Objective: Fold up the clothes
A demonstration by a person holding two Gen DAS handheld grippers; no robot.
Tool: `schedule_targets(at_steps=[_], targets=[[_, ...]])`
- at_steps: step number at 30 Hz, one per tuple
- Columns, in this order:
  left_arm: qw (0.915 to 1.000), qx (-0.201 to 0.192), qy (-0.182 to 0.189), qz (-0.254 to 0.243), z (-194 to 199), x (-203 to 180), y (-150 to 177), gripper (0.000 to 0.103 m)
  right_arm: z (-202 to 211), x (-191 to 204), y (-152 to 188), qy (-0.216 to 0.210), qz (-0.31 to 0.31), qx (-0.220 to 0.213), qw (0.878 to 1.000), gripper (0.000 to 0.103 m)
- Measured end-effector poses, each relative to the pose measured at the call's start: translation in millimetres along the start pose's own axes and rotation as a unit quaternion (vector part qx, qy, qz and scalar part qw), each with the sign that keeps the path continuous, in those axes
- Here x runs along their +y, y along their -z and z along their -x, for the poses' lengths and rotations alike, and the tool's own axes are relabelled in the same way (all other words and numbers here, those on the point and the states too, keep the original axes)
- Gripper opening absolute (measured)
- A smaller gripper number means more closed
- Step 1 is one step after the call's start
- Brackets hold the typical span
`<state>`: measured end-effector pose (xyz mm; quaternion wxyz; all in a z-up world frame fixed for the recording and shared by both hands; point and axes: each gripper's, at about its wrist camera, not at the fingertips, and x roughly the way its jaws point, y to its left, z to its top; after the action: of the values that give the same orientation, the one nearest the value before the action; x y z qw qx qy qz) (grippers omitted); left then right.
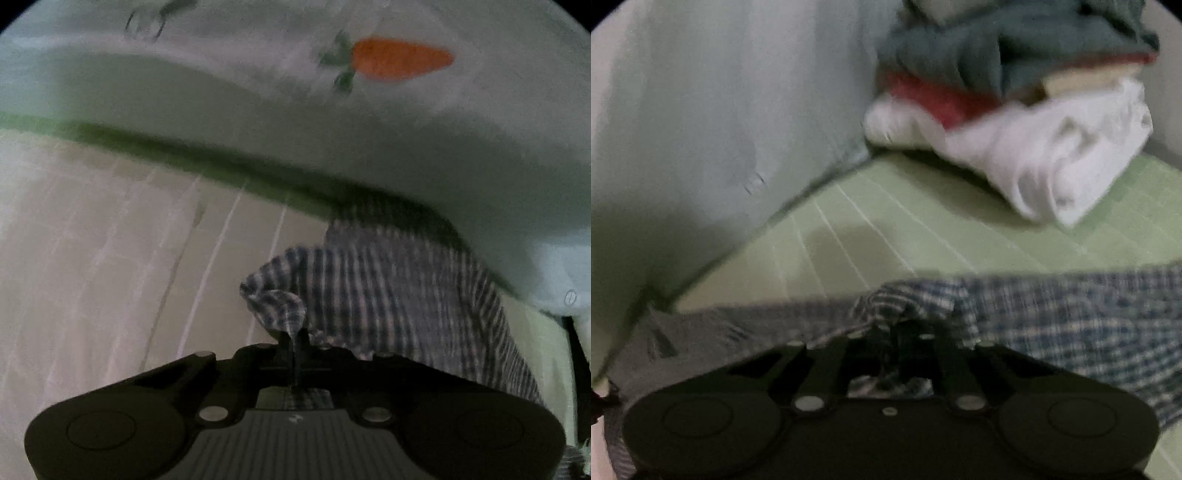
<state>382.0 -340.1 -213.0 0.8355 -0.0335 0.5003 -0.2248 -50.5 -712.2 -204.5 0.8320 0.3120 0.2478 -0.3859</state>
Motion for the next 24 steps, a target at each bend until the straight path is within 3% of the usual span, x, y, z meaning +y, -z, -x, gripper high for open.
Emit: schedule_targets(at_steps=[5, 7, 9, 11, 12, 13, 15, 16, 18, 19, 24], targets=[[0.9982, -0.023, -0.006, -0.055, 0, -26, -15, 0.002, 36, 28, -23, -0.002, 0.041, -0.087, 0.995, 0.006], [0.9965, -0.032, -0.009, -0.077, 0, -37, -20, 0.002, 28, 32, -26, 0.018, 0.054, -0.084, 0.995, 0.006], [0.9943, -0.040, -0.012, -0.098, 0, -47, -26, 0.002, 6, 33, -21, 0.050, 0.078, -0.046, 0.995, 0.009], [0.9928, -0.022, -0.035, -0.113, -11, -48, -21, 0.009, -10, 36, -13, 0.082, 0.097, -0.002, 0.992, 0.023], [0.9918, -0.014, -0.045, -0.119, -16, -48, -19, 0.010, -12, 36, -8, 0.095, 0.106, 0.009, 0.990, 0.038], [0.9918, -0.013, -0.042, -0.120, -12, -45, -19, 0.019, -7, 37, -3, 0.101, 0.114, 0.004, 0.988, 0.059], [0.9931, -0.021, -0.025, -0.112, 5, -37, -19, 0.038, 7, 38, 4, 0.099, 0.115, -0.018, 0.988, 0.086], [0.9936, -0.025, -0.018, -0.108, 14, -33, -18, 0.050, 15, 38, 7, 0.092, 0.112, -0.023, 0.989, 0.093], [0.9946, -0.039, -0.011, -0.095, 42, -20, -6, 0.056, 30, 36, 13, 0.077, 0.104, -0.028, 0.991, 0.095], [0.9950, -0.046, -0.008, -0.089, 56, -14, 0, 0.058, 38, 36, 17, 0.073, 0.099, -0.029, 0.992, 0.103], [0.9972, -0.038, 0.007, -0.064, 127, 19, 67, 0.060, 81, 40, 49, 0.022, 0.075, -0.029, 0.997, 0.103]])
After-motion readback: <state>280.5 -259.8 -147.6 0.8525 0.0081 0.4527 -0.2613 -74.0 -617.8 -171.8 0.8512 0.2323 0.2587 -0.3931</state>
